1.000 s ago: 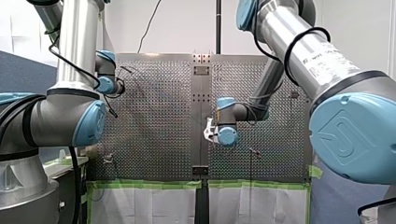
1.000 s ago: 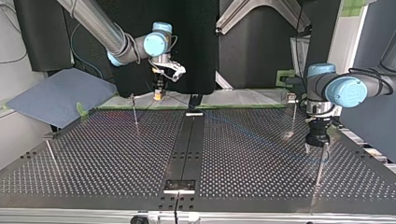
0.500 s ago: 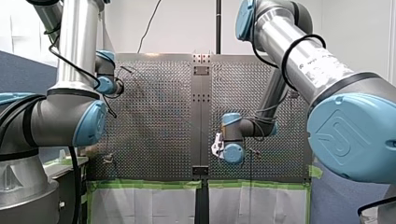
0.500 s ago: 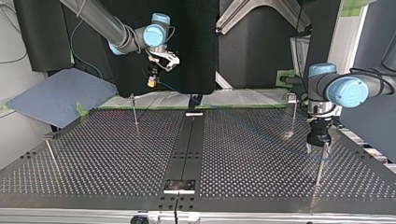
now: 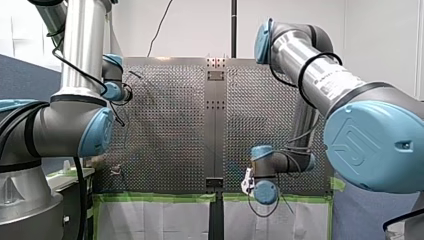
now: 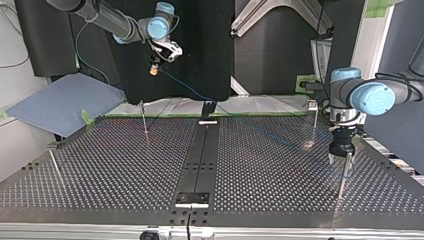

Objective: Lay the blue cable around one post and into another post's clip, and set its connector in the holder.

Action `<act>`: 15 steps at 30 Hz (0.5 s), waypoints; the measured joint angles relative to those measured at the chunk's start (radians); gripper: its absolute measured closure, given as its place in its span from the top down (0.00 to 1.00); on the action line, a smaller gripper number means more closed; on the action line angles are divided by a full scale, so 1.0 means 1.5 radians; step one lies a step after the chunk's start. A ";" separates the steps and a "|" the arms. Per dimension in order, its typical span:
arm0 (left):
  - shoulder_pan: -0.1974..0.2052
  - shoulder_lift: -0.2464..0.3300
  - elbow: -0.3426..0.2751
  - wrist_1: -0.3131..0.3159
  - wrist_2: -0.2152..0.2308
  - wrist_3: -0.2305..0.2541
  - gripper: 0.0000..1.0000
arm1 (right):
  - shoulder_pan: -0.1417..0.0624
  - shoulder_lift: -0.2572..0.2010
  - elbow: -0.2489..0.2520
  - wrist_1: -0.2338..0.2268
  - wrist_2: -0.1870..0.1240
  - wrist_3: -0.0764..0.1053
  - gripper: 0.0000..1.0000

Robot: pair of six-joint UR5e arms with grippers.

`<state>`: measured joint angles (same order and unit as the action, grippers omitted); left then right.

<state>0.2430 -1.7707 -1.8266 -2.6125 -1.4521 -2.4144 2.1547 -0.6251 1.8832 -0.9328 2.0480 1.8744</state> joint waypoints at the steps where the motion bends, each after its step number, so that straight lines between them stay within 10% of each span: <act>1: 0.000 0.000 0.000 0.000 0.000 0.000 0.99 | -0.006 0.006 0.006 -0.006 -0.006 -0.003 0.00; 15: 0.000 0.000 0.000 0.000 0.000 0.000 0.99 | -0.077 0.057 0.077 -0.077 -0.077 -0.023 0.00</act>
<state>0.2432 -1.7708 -1.8266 -2.6126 -1.4519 -2.4144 2.0392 -0.5394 1.9982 -1.0484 1.9330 1.8399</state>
